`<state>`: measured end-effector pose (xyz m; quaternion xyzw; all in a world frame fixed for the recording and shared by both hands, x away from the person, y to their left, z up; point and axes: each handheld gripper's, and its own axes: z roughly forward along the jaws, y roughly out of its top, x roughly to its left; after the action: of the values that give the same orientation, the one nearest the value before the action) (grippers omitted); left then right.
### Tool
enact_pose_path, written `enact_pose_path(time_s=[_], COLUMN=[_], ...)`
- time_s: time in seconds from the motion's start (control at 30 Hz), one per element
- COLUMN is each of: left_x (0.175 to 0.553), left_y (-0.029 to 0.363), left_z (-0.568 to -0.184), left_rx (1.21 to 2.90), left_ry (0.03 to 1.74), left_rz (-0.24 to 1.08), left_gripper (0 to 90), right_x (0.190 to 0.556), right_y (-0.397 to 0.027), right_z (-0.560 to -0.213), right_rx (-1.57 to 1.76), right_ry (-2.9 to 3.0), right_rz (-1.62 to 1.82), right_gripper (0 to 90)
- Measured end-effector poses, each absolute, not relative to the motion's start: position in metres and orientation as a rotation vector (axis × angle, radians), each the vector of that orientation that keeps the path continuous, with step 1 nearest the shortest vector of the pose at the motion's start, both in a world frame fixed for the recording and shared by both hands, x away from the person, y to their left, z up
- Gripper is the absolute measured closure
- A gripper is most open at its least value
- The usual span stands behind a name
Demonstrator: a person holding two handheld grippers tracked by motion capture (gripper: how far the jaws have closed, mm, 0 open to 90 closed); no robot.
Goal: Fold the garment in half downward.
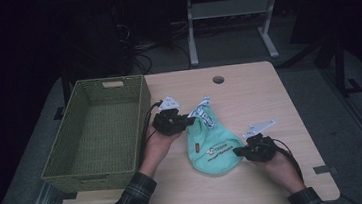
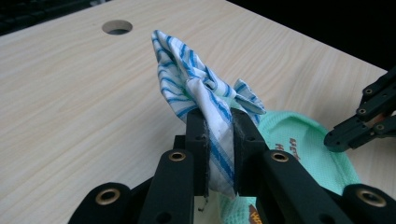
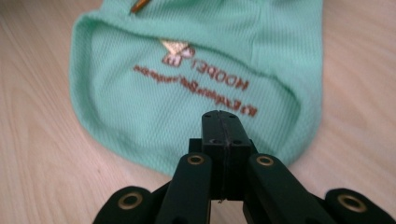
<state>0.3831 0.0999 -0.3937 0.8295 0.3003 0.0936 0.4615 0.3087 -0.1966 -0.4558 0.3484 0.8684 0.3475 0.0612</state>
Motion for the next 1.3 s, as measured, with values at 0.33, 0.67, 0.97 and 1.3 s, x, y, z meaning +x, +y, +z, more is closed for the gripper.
enact_pose_path(time_s=[0.33,0.67,0.97,1.3], left_x=[0.377,0.366,0.352,0.341], left_y=[0.097,0.091,0.081,0.072], left_z=[-0.392,-0.395,-0.401,-0.414], left_rx=[2.064,2.095,2.137,2.185], left_ry=[0.660,0.566,0.491,0.460], left_rz=[0.165,0.108,0.080,0.033], left_gripper=[78.8,78.7,78.6,76.2], right_x=[0.312,0.313,0.313,0.312], right_y=[-0.196,-0.196,-0.196,-0.196], right_z=[-0.464,-0.464,-0.463,-0.463], right_rx=[1.051,1.059,1.068,1.064], right_ry=[2.642,2.637,2.634,2.628], right_rz=[1.013,1.015,1.012,1.007], right_gripper=[90.0,90.0,90.0,90.0])
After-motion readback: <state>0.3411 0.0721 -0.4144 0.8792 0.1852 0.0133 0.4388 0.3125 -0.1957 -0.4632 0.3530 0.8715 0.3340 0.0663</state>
